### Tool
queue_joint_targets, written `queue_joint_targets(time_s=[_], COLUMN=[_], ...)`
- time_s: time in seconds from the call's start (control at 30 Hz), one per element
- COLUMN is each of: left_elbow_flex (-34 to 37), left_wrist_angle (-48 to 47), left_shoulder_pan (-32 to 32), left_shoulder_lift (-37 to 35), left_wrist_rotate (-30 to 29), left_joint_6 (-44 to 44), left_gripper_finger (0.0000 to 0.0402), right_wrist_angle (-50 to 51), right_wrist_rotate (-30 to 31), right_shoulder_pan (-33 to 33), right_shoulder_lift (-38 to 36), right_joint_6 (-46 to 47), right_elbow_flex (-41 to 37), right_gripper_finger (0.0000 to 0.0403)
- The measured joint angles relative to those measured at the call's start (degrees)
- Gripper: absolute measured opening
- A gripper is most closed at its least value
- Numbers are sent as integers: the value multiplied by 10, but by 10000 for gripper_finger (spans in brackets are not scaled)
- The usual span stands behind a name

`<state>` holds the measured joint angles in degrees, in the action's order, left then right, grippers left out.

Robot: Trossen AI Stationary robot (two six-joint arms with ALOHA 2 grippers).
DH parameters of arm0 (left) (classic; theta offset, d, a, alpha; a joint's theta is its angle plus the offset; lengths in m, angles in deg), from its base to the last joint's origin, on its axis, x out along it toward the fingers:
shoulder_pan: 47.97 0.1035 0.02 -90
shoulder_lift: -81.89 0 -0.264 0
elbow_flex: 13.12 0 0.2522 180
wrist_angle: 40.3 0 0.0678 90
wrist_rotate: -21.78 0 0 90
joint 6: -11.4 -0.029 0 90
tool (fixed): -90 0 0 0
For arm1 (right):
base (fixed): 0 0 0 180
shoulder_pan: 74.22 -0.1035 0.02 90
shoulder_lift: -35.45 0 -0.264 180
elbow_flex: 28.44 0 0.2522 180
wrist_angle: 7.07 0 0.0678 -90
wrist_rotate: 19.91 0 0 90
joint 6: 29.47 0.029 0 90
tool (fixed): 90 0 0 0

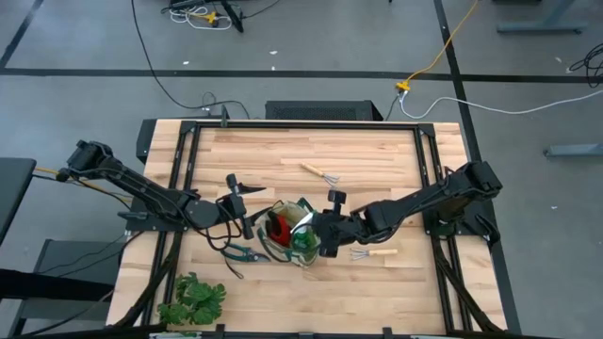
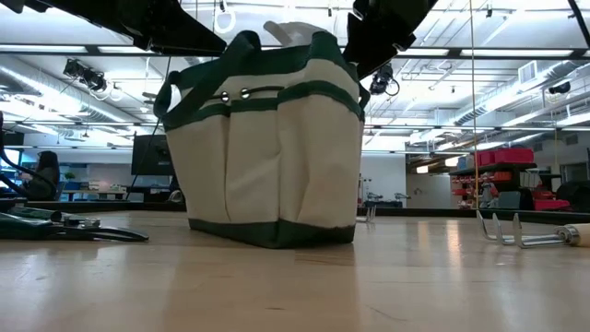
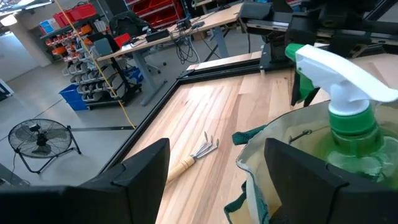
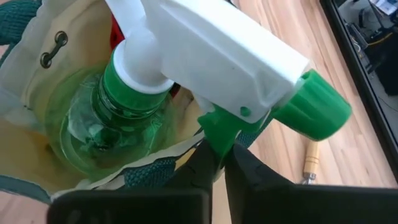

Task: Pick & Place Garden tools in Gardening bag
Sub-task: Put the green spray bottle into the gardening bag

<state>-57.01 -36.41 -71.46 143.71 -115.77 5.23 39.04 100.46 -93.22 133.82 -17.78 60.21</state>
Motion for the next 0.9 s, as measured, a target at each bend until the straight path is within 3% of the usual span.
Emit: queue_joint_targets(time_s=[0.37, 0.67, 0.9], left_elbow_flex=[0, 0, 0], left_wrist_angle=[0, 0, 0], left_shoulder_pan=[0, 0, 0], left_shoulder_lift=[0, 0, 0], left_wrist_rotate=[0, 0, 0], left_joint_6=[0, 1, 1], left_gripper_finger=[270, 270, 270], right_wrist_angle=[-13, -11, -10], right_wrist_rotate=[-54, -53, -46], right_shoulder_pan=[-1, -6, -6], right_shoulder_lift=[0, 0, 0], right_joint_6=[4, -2, 0], right_elbow_flex=[0, 0, 0], right_gripper_finger=[25, 32, 106])
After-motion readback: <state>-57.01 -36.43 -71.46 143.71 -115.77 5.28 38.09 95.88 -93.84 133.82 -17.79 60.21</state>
